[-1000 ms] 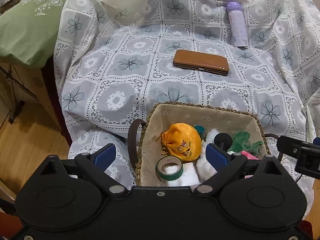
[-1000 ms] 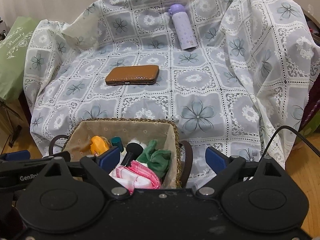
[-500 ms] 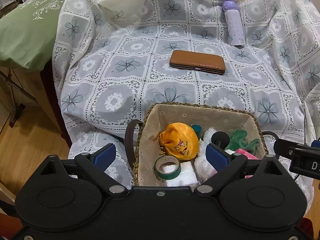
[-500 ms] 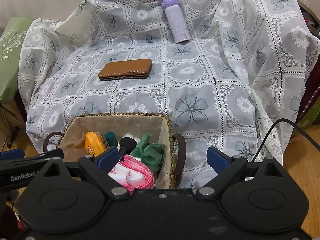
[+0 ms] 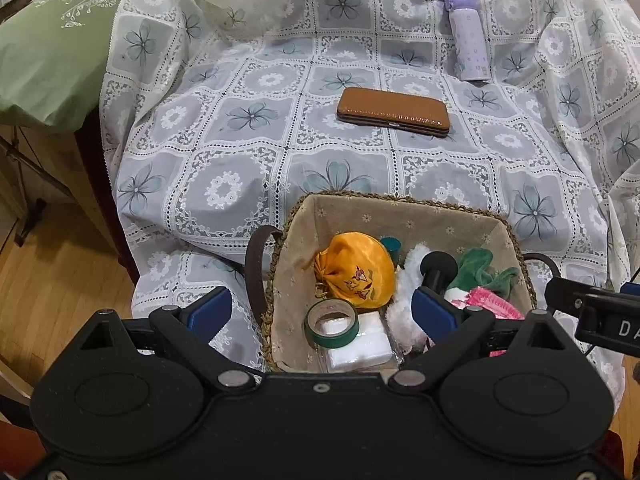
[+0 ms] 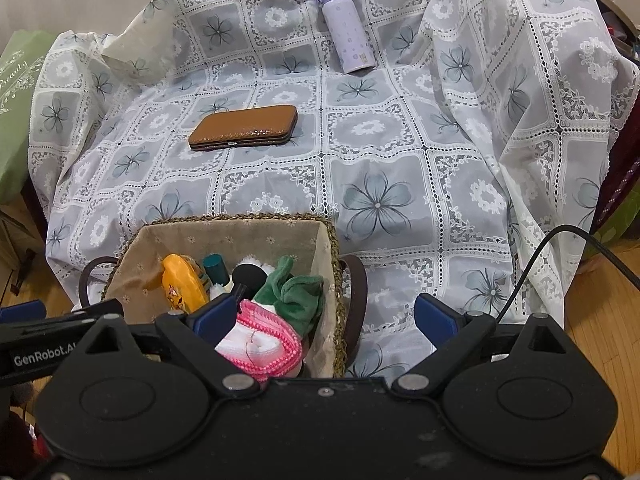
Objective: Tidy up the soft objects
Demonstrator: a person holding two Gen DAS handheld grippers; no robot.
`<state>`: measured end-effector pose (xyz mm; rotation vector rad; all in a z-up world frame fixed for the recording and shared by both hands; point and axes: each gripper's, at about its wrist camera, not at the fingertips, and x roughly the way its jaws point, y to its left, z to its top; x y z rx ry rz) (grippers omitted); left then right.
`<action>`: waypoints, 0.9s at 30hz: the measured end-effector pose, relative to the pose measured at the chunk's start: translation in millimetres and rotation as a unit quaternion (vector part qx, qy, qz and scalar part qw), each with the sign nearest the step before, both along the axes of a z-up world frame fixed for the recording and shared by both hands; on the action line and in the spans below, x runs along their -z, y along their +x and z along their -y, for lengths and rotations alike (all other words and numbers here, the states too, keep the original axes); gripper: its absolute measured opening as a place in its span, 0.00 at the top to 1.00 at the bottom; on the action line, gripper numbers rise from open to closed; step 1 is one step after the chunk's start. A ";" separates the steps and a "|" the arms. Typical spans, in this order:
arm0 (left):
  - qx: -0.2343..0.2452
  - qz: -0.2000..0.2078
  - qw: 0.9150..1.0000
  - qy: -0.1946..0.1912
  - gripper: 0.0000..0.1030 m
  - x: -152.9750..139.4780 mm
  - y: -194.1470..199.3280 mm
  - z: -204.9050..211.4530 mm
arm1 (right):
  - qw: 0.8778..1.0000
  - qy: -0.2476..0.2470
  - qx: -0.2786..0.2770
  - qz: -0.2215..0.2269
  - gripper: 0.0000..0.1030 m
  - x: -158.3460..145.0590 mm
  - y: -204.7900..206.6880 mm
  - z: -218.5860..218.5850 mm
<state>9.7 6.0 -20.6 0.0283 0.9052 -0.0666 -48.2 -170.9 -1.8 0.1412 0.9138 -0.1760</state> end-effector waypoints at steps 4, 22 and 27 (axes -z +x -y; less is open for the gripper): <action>0.000 -0.007 1.000 -0.004 0.09 1.0 1.1 -0.4 | 1.000 0.000 -0.001 -0.002 0.07 0.7 0.1 0.2; -0.003 -0.016 1.000 -0.004 0.09 3.7 2.0 -0.3 | 1.000 0.001 -0.001 -0.005 0.06 2.0 0.6 0.3; -0.002 -0.018 1.000 -0.004 0.09 4.6 2.0 -1.1 | 1.000 0.001 -0.001 -0.005 0.06 1.8 0.8 0.2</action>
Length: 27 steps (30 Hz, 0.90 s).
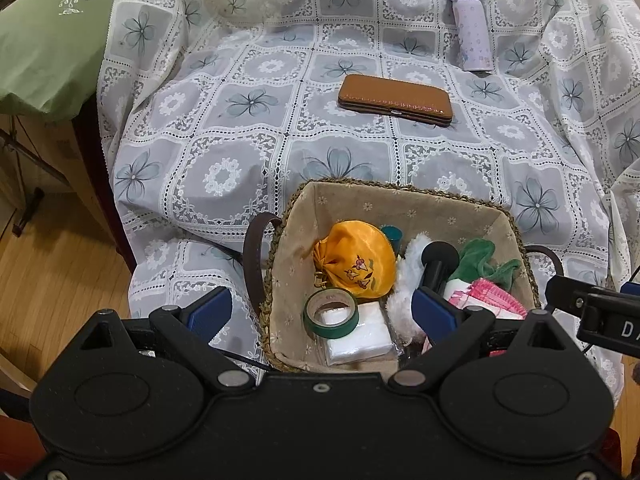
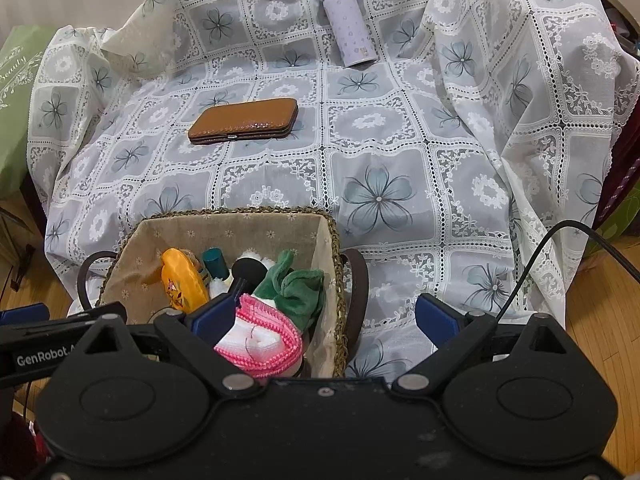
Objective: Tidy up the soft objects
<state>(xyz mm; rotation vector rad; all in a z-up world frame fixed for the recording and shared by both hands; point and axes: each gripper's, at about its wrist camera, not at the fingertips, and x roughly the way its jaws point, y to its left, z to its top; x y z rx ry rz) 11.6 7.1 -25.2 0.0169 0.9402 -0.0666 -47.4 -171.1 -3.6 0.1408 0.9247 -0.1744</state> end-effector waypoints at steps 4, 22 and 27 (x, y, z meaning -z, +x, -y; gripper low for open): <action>0.000 -0.003 1.000 -0.001 0.09 1.3 0.5 0.3 | 1.000 -0.001 -0.001 0.000 0.05 2.1 -0.8 -0.4; 0.000 -0.012 1.000 -0.001 0.09 2.6 2.9 0.4 | 1.000 -0.002 -0.002 -0.002 0.05 3.0 -0.8 -1.2; 0.000 -0.013 1.000 0.000 0.09 3.0 3.0 0.5 | 1.000 -0.002 -0.002 -0.002 0.05 2.5 -0.3 -1.3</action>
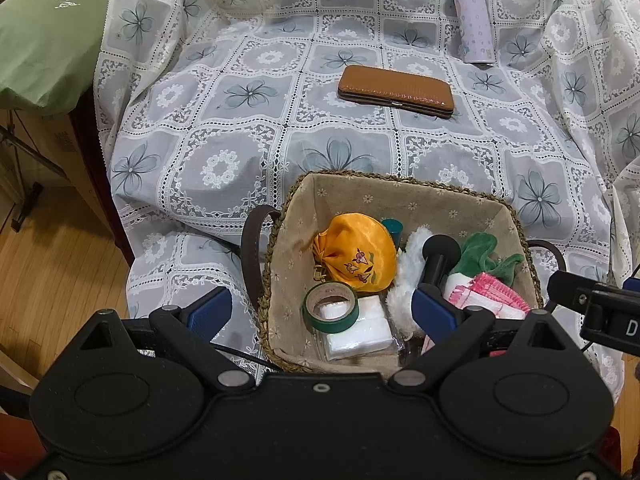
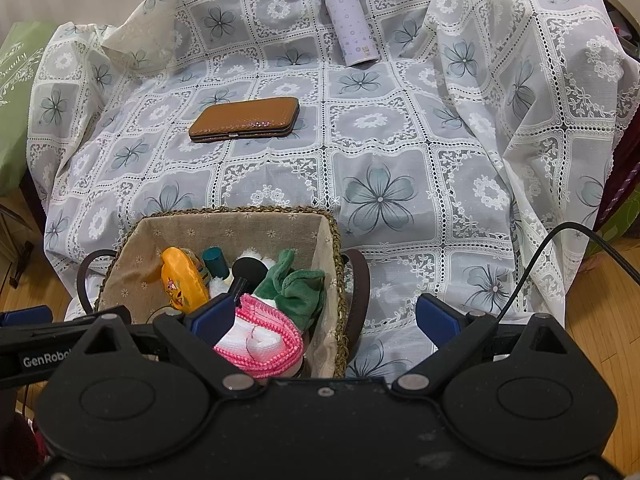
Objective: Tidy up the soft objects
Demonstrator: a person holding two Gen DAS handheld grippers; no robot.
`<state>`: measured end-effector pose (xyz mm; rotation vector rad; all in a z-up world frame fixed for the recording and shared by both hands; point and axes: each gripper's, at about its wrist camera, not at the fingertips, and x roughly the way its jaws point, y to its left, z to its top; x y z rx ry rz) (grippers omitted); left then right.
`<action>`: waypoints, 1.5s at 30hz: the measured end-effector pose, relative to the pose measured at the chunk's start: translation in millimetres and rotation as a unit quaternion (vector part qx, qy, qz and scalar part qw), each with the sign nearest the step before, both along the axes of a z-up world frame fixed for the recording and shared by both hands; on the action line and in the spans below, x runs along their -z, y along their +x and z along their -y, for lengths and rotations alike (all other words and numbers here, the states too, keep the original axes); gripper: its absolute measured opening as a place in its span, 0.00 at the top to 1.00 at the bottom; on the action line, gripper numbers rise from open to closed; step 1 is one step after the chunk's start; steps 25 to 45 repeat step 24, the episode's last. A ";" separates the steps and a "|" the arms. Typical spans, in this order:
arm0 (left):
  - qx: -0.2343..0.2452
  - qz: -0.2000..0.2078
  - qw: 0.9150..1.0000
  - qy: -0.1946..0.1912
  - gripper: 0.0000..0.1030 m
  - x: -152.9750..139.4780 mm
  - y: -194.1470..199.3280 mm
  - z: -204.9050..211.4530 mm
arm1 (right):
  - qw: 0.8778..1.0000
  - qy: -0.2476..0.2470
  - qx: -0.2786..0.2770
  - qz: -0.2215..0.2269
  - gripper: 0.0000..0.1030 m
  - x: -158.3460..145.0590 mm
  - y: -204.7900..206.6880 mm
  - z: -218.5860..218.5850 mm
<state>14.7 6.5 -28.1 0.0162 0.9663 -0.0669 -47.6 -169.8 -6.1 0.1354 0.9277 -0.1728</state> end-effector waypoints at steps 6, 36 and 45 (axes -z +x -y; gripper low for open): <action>0.000 -0.002 1.000 0.001 0.09 0.3 0.4 -0.2 | 1.000 0.000 0.000 0.000 0.05 0.0 0.0 0.1; -0.002 -0.001 1.000 0.005 0.09 -1.0 -0.9 0.4 | 1.000 0.002 0.000 -0.002 0.05 1.3 -1.5 0.3; -0.002 -0.001 1.000 0.005 0.09 -1.0 -0.9 0.4 | 1.000 0.002 0.000 -0.002 0.05 1.3 -1.5 0.3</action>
